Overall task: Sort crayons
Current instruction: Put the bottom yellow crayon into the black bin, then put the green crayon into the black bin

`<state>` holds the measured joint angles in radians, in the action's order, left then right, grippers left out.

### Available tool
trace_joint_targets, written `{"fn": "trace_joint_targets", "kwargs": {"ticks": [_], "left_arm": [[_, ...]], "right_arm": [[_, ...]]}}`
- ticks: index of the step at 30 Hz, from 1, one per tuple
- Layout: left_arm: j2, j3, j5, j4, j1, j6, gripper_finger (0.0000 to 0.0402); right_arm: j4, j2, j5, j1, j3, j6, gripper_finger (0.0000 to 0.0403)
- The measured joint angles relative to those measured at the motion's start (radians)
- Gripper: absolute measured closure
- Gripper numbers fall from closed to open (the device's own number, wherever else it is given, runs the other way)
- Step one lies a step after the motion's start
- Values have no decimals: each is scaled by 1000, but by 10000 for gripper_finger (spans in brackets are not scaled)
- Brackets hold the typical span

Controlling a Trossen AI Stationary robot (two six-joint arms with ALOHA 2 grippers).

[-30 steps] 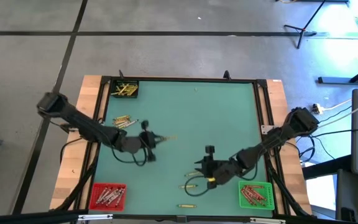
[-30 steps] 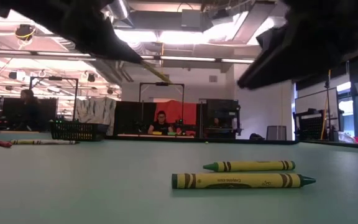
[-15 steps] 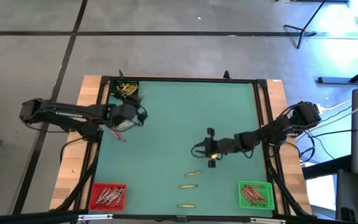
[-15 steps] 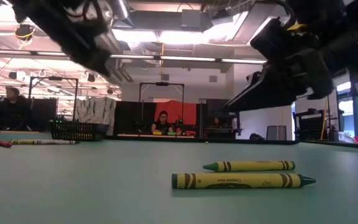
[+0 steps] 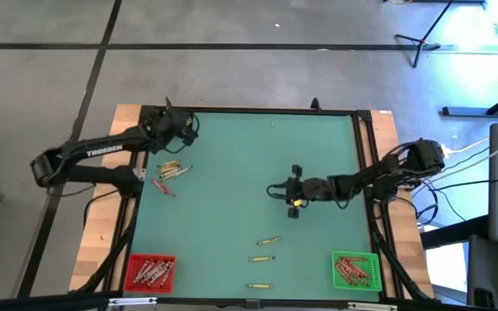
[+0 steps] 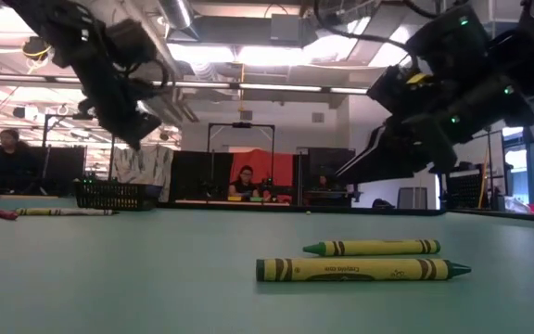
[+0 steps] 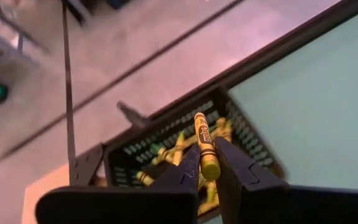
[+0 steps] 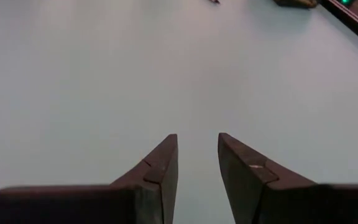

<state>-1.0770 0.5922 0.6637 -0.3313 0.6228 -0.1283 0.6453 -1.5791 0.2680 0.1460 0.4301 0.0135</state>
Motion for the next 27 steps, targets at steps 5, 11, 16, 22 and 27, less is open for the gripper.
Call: {"fn": "trace_joint_targets", "kwargs": {"ticks": [5, 11, 16, 22, 27], "left_arm": [[-54, 0, -30, 2, 100, 0, 389], [-83, 0, -78, 2, 154, 4, 361], [-69, 0, -107, 10, 146, 6, 306], [-11, 0, -324, 27, 32, 2, 281], [4, 0, -560, 112, -151, 1, 282]], "right_arm": [[-38, 0, 2, -12, 0, 19, 292], [-46, 0, 3, -9, 0, 19, 292], [-46, 0, 0, -9, 0, 19, 292], [-37, 0, -19, -9, 20, -12, 292], [-44, 0, -28, -9, 48, -18, 292]]}}
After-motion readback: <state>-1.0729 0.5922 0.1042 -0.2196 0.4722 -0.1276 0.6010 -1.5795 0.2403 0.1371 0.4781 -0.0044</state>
